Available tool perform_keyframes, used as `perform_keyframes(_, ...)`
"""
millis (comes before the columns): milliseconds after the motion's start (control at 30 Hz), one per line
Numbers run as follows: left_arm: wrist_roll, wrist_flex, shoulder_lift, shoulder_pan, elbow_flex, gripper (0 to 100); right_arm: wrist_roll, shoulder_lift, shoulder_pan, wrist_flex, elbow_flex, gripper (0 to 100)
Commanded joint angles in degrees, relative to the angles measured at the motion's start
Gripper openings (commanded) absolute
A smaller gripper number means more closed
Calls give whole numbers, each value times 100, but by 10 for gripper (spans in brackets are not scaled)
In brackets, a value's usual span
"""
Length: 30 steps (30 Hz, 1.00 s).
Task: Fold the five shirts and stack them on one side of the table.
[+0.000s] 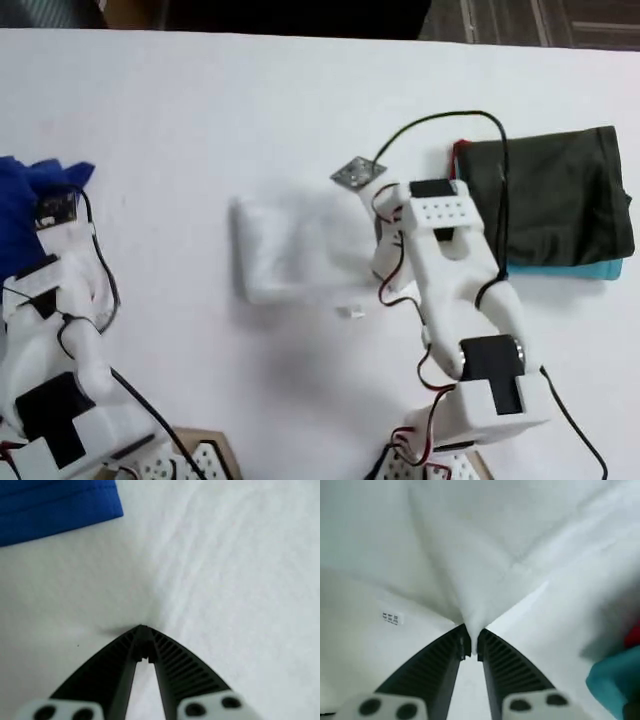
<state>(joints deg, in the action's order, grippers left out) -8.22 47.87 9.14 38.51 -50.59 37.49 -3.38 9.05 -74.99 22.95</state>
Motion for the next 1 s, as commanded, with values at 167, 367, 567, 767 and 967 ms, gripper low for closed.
perform_keyframes(167, 35, -114, 211, 26, 13, 25, 26, 541, -268, -532, -26, 20)
perform_keyframes(367, 35, -114, 211, 26, 13, 25, 26, 532, -92, -866, -26, 30)
perform_keyframes(567, 35, -114, 211, 26, 13, 25, 484, 778, -127, -1077, -651, 245)
perform_keyframes(767, 35, -114, 211, 26, 13, 25, -633, 1112, 629, -1095, -2233, 211)
perform_keyframes(967, 35, -114, 211, 26, 13, 25, -1486, -136, 2202, -673, -2400, 111)
